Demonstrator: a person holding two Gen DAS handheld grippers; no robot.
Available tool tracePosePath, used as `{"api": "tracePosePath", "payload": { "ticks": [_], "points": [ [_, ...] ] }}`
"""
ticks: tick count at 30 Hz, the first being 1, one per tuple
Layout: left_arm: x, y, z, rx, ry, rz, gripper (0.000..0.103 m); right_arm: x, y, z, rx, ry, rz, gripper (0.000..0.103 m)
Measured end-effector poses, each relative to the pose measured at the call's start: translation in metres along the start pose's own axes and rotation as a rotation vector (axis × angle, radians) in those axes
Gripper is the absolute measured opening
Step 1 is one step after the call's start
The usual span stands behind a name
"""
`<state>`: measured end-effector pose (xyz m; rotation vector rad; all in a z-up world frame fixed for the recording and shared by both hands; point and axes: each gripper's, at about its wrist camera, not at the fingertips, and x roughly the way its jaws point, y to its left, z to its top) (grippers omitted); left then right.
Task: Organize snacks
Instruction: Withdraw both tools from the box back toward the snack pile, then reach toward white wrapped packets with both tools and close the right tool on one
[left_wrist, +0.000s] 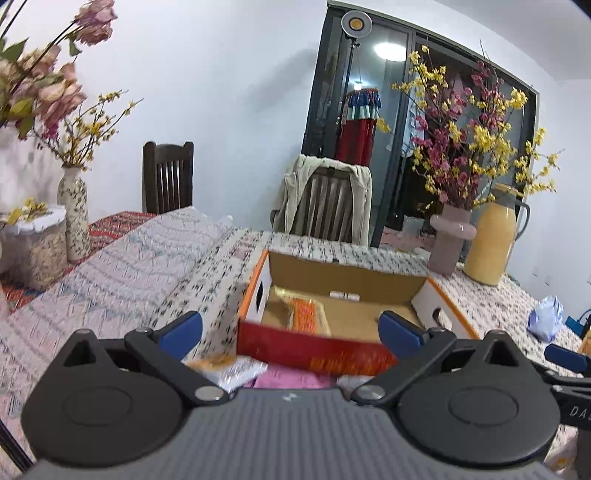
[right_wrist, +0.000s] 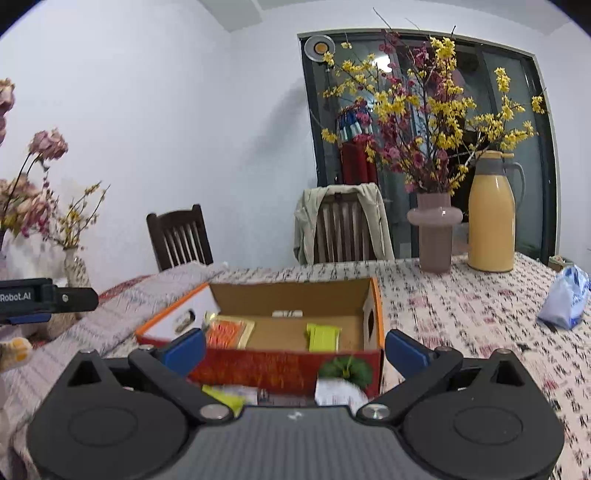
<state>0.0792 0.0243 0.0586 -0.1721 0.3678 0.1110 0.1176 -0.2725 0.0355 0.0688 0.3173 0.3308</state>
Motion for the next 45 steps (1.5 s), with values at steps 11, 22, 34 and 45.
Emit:
{"api": "tracePosePath", "payload": {
  "ticks": [11,22,34,45],
  "points": [
    [-0.011,0.025,-0.074,0.022,0.134,0.009,0.103,-0.031,-0.007,-0.064,0.019,0.115,0.008,0.103],
    [-0.023,0.038,-0.087,0.0,0.169,0.017,0.103,-0.041,0.007,-0.085,-0.025,0.179,0.012,0.103],
    [-0.02,0.04,-0.089,-0.018,0.185,0.015,0.103,-0.035,0.026,-0.093,-0.139,0.171,0.002,0.098],
    [-0.02,0.042,-0.09,-0.026,0.19,0.016,0.103,-0.01,0.03,-0.099,-0.234,0.185,0.02,0.087]
  ]
}}
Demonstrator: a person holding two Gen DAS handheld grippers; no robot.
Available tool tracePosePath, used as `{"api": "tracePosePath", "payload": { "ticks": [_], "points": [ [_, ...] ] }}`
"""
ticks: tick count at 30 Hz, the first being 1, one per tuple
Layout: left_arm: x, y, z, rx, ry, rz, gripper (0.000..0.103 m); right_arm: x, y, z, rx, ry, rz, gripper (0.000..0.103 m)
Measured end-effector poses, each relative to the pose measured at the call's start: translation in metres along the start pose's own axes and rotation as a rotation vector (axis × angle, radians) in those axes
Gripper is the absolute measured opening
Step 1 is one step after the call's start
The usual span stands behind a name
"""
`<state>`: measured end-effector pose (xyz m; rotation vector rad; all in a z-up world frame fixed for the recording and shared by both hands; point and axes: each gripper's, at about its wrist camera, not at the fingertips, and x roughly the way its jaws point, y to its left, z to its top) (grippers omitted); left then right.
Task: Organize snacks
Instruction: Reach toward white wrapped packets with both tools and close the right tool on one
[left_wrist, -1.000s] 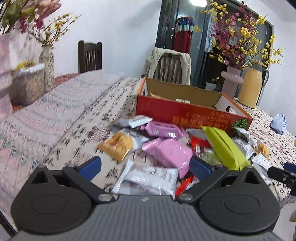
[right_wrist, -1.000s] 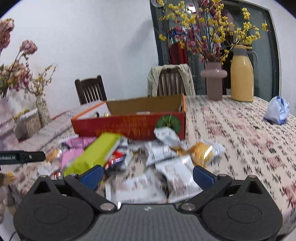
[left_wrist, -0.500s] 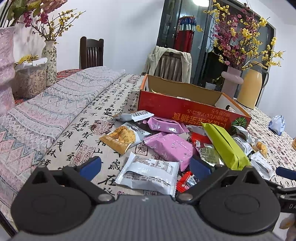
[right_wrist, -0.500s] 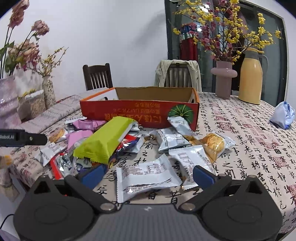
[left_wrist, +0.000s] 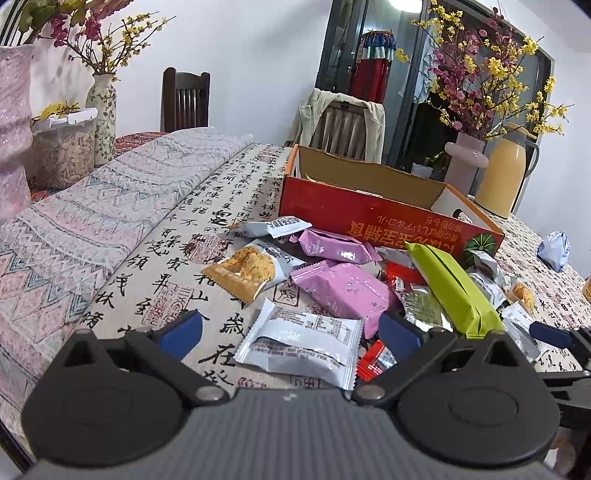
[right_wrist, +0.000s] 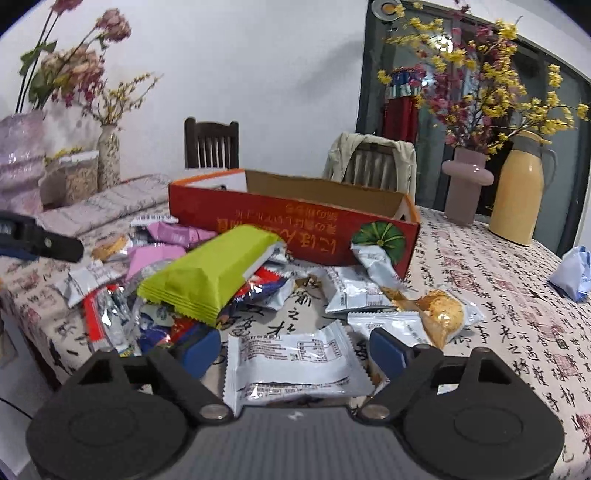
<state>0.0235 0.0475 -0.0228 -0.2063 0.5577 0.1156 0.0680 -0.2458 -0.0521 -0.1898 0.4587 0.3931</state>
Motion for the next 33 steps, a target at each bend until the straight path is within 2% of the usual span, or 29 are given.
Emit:
{"api": "tracePosePath", "payload": {
  "ticks": [2,4,12,13,24,30,33],
  "points": [
    [0.0,0.001,0.0,-0.002,0.001,0.0,0.103,0.006,0.0,-0.002,-0.001,0.017,0.007,0.087],
    [0.001,0.001,0.0,-0.005,0.002,0.002,0.103,0.012,-0.002,-0.004,0.02,0.037,0.019,0.082],
    [0.002,0.001,-0.001,-0.005,0.01,0.002,0.103,0.014,-0.013,-0.008,0.089,0.041,0.076,0.079],
    [0.003,0.002,-0.001,-0.005,0.012,0.002,0.103,0.013,-0.013,-0.008,0.089,0.04,0.072,0.074],
    [0.007,0.007,-0.002,-0.022,0.03,0.013,0.103,-0.001,-0.011,-0.007,0.1,-0.021,0.045,0.044],
    [0.01,0.006,-0.003,-0.017,0.042,0.016,0.103,-0.005,-0.016,-0.007,0.122,-0.033,0.049,0.043],
    [0.012,0.006,-0.003,-0.016,0.048,0.02,0.103,-0.008,-0.016,-0.007,0.126,-0.048,0.049,0.037]
  ]
}}
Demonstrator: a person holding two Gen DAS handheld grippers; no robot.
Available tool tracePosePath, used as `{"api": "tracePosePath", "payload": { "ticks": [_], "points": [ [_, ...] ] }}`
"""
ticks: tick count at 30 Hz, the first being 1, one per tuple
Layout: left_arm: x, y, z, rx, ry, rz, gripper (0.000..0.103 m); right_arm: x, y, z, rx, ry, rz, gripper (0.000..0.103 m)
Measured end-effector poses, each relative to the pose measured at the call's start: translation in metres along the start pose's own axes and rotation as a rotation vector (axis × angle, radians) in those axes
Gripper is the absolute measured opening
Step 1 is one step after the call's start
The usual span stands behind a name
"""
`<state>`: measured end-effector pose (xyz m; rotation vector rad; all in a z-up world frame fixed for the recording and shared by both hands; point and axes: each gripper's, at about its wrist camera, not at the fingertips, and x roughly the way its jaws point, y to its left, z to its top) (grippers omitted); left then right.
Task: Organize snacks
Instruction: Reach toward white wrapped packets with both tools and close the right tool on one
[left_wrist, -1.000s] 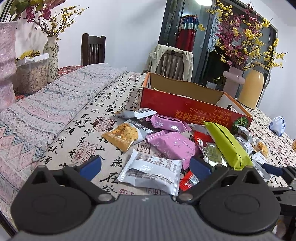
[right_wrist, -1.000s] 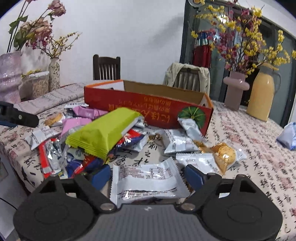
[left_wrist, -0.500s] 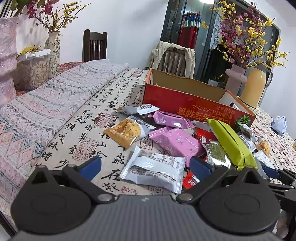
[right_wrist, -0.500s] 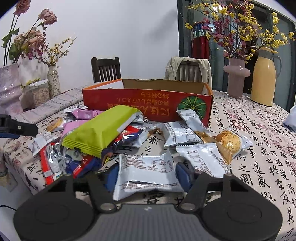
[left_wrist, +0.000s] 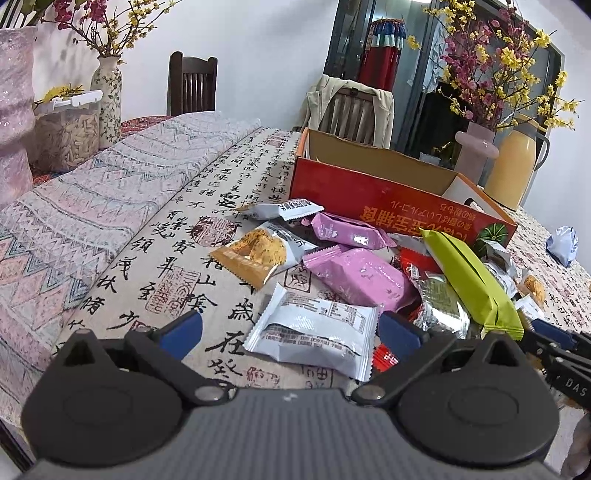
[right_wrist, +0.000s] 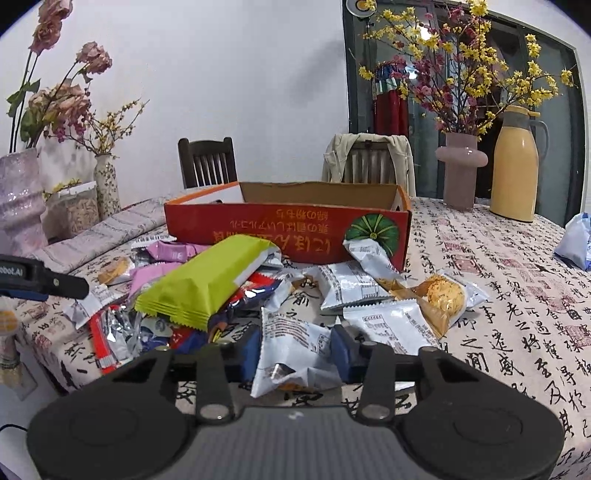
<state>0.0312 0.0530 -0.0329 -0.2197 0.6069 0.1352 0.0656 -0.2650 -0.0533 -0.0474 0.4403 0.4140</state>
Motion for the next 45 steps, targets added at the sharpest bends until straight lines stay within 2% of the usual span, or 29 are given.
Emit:
{"api": "tracePosePath", "payload": {
  "ticks": [2,6,11,14,15,16,17,18,19,27,34,40,45],
  "points": [
    [0.002,0.0,0.0,-0.001,0.006,0.003,0.103,-0.003,0.001,0.001,0.0,-0.012,0.005,0.021],
    [0.006,0.002,-0.001,-0.004,0.017,0.009,0.103,-0.003,-0.001,0.002,0.008,-0.014,0.001,0.022],
    [0.006,0.002,-0.002,-0.005,0.017,0.008,0.103,-0.001,-0.001,0.0,0.01,-0.005,-0.002,0.028],
    [0.006,0.002,-0.002,-0.005,0.017,0.008,0.103,0.003,-0.001,-0.002,0.006,0.01,-0.013,0.036],
    [0.006,0.002,-0.002,-0.005,0.017,0.008,0.103,0.004,-0.001,-0.002,0.006,0.013,-0.019,0.044],
    [0.006,0.002,-0.002,-0.006,0.017,0.008,0.103,0.004,-0.001,-0.002,0.005,0.012,-0.026,0.058],
    [0.006,0.002,-0.002,-0.006,0.018,0.008,0.103,0.003,-0.001,-0.002,0.004,0.007,-0.033,0.066],
    [0.006,0.002,-0.002,-0.006,0.018,0.008,0.103,0.002,-0.001,-0.002,0.002,-0.002,-0.042,0.08],
    [0.006,0.002,-0.002,-0.006,0.018,0.008,0.103,0.001,-0.001,-0.002,0.0,-0.01,-0.046,0.085],
    [0.006,0.003,-0.002,-0.005,0.02,0.006,0.103,0.014,-0.007,0.002,-0.014,0.044,-0.017,0.085],
    [0.008,0.004,-0.002,-0.012,0.025,0.007,0.103,0.021,-0.011,-0.005,0.025,0.071,-0.024,0.088],
    [0.008,0.004,-0.002,-0.011,0.026,0.005,0.103,0.015,-0.008,-0.009,0.038,0.035,-0.049,0.088],
    [0.009,0.004,-0.002,-0.013,0.029,0.009,0.103,-0.008,-0.001,-0.001,0.027,-0.049,-0.082,0.091]
  ]
}}
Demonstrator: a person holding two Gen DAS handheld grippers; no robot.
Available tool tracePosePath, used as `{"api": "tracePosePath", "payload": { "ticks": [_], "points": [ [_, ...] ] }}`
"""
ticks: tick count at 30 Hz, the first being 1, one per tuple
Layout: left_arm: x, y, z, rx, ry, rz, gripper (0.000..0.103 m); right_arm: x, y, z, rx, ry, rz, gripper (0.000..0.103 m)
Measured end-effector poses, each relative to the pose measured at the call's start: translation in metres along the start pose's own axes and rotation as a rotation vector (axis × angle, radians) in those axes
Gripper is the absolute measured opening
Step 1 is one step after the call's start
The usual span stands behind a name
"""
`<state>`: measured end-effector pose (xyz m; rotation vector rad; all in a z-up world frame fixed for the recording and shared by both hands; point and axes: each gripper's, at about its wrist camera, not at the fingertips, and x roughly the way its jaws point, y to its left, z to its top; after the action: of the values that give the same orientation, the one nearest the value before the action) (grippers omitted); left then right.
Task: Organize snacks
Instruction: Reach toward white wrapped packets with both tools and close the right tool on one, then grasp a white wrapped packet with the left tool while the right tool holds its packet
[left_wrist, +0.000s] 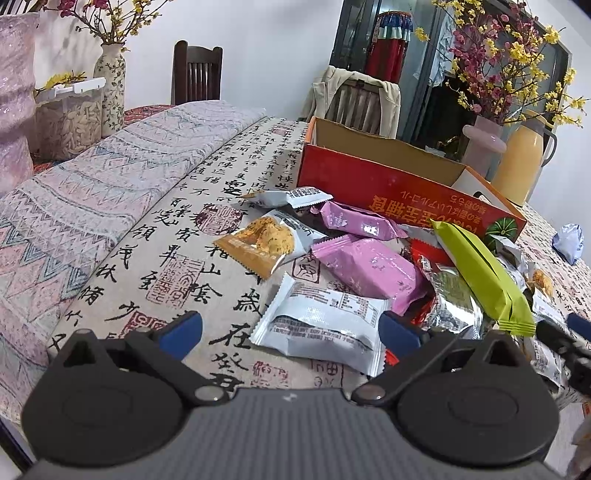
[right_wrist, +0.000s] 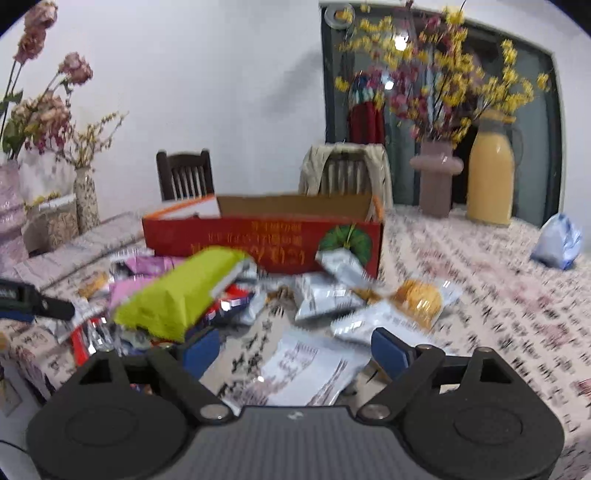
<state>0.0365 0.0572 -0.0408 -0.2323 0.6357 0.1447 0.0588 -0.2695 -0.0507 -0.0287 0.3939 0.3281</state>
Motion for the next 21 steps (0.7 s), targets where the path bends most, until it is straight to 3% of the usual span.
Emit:
{"api": "tracePosePath", "payload": {
  "ticks": [5,10,14,16,21],
  "points": [
    [0.001,0.0,0.0,0.0,0.004,-0.001,0.103,-0.006,0.003,0.002,0.023,0.042,-0.048,0.088],
    [0.001,0.0,-0.001,0.002,0.004,-0.002,0.103,0.009,0.006,-0.005,0.048,0.125,-0.055,0.063],
    [0.001,0.0,-0.001,0.001,0.005,-0.002,0.103,0.012,0.011,-0.01,0.023,0.14,-0.081,0.061],
    [0.001,0.0,-0.001,0.004,0.005,-0.003,0.103,0.011,0.012,-0.01,0.02,0.138,-0.073,0.048],
    [0.002,-0.002,-0.001,0.015,0.005,-0.003,0.103,0.005,0.009,-0.008,0.036,0.117,-0.059,0.041]
  ]
}}
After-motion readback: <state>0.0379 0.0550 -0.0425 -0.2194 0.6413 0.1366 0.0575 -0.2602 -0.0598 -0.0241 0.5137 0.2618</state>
